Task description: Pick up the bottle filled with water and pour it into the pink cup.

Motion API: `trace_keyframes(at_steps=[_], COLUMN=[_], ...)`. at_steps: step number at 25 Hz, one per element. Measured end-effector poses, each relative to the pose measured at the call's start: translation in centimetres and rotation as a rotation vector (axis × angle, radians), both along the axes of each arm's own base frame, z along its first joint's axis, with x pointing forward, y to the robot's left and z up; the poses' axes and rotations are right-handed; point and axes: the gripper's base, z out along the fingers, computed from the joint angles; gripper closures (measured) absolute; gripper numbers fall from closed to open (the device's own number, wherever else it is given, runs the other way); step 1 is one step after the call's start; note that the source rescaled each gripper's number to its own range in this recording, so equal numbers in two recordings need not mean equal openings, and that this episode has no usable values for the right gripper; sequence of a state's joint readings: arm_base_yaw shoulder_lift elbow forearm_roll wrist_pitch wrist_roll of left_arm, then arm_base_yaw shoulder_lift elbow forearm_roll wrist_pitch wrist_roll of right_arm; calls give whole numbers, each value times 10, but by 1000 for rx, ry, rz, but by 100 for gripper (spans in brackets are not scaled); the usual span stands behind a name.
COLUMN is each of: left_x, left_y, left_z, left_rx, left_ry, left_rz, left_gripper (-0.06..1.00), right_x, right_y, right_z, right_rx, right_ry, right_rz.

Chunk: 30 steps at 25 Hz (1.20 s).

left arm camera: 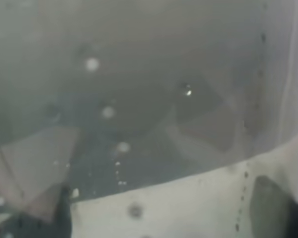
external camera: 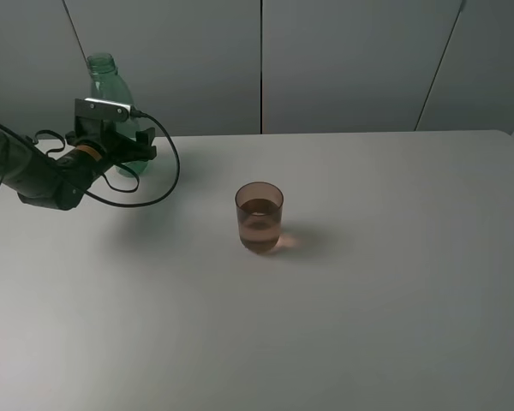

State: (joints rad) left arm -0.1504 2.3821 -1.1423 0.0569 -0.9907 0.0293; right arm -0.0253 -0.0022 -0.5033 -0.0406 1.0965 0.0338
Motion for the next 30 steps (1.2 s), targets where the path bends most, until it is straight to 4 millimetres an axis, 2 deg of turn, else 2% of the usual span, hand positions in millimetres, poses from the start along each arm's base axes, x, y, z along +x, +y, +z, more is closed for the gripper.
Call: trace_keyframes(at_steps=[8,14,27,30], left_x=[-1,0,-26,-34], left_y=[0,0,5,7], left_z=[-3,3,-13,-9], left_rx=[10,22,40,40], left_ry=[47,101,232,253], left_rz=[1,3,13,24], left_gripper=[-5,-6,-6,-6], right_x=[0,0,0,0], right_y=[0,0,0,0], right_z=[0,0,0,0], right_rx=[0,0,0,0], right_ry=[0,0,0,0], right_rz=[0,0,0,0])
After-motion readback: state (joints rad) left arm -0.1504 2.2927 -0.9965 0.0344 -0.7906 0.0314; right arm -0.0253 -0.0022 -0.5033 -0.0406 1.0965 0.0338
